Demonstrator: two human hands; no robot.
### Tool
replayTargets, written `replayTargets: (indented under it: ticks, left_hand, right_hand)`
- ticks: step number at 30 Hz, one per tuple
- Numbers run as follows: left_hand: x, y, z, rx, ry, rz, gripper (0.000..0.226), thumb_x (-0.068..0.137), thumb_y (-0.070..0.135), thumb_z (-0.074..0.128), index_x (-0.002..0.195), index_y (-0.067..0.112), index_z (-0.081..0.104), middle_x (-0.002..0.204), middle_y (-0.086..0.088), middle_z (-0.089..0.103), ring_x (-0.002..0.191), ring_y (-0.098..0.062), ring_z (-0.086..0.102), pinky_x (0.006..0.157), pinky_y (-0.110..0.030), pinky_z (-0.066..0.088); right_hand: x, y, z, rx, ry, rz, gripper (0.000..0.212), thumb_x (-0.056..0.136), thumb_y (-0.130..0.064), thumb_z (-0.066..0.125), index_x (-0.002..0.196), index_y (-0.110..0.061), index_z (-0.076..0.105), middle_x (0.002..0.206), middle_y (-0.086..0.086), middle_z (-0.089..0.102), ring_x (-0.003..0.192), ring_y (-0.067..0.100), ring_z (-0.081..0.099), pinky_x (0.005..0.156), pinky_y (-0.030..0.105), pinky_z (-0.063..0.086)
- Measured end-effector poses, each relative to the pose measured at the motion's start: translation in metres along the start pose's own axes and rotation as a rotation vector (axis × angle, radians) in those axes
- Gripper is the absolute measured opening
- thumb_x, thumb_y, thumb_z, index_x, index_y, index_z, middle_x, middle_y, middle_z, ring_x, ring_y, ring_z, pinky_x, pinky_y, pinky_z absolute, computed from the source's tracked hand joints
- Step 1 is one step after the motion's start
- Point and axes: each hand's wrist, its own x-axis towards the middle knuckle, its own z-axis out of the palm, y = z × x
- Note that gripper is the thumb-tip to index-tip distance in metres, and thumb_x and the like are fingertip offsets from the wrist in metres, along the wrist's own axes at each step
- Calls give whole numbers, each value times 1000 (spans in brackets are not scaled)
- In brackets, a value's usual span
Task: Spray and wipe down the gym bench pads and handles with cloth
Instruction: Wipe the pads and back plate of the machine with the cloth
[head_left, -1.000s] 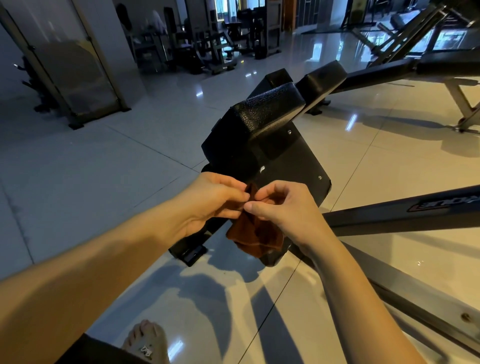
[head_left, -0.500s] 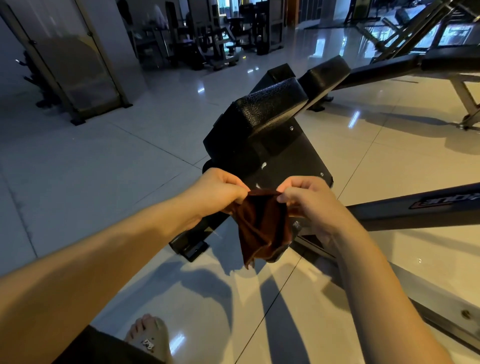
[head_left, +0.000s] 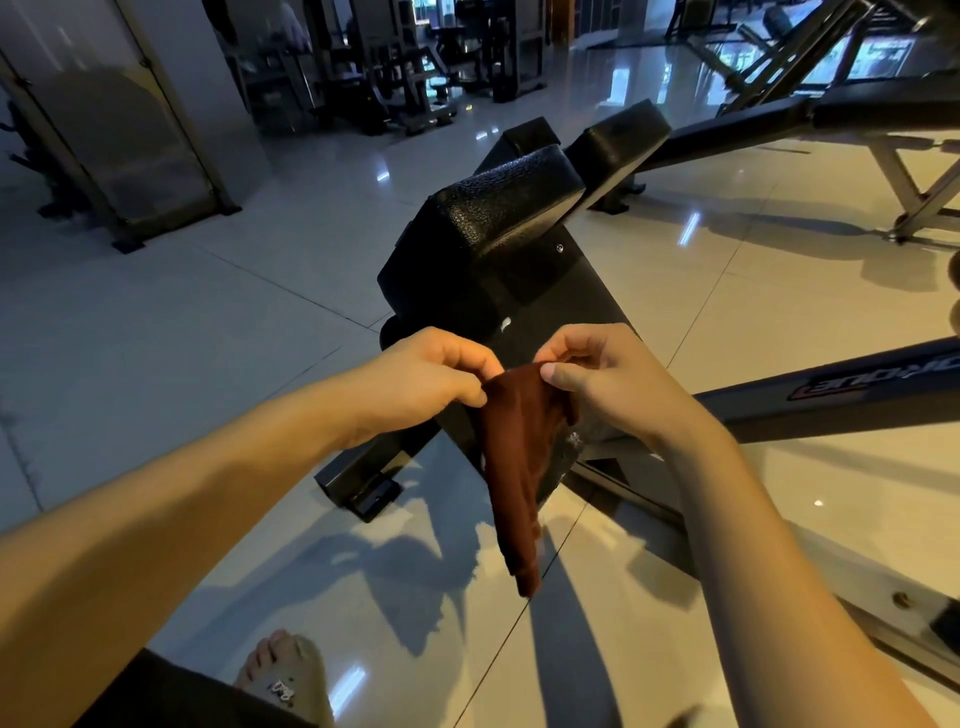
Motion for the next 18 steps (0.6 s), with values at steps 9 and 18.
replayTargets:
  ticks: [9, 18]
  left_hand:
    - [14, 4, 0, 25, 30, 52, 16, 100, 6, 56, 100, 17, 67, 80, -5, 61, 80, -15, 63, 89, -27, 47]
    - [31, -5, 12, 2, 227, 22, 9, 92, 16, 73, 97, 19, 67, 71, 5, 62, 75, -12, 62, 87, -28, 52]
  right_hand:
    - [-5, -10, 3, 154, -231, -37, 10, 96, -18, 69, 99, -11, 75, 88, 8, 73, 88, 23, 66, 87, 35, 53]
    - [-1, -13, 8, 146, -106, 102, 21, 101, -13, 58, 85, -9, 70, 83, 5, 65, 87, 16, 61, 91, 37, 48]
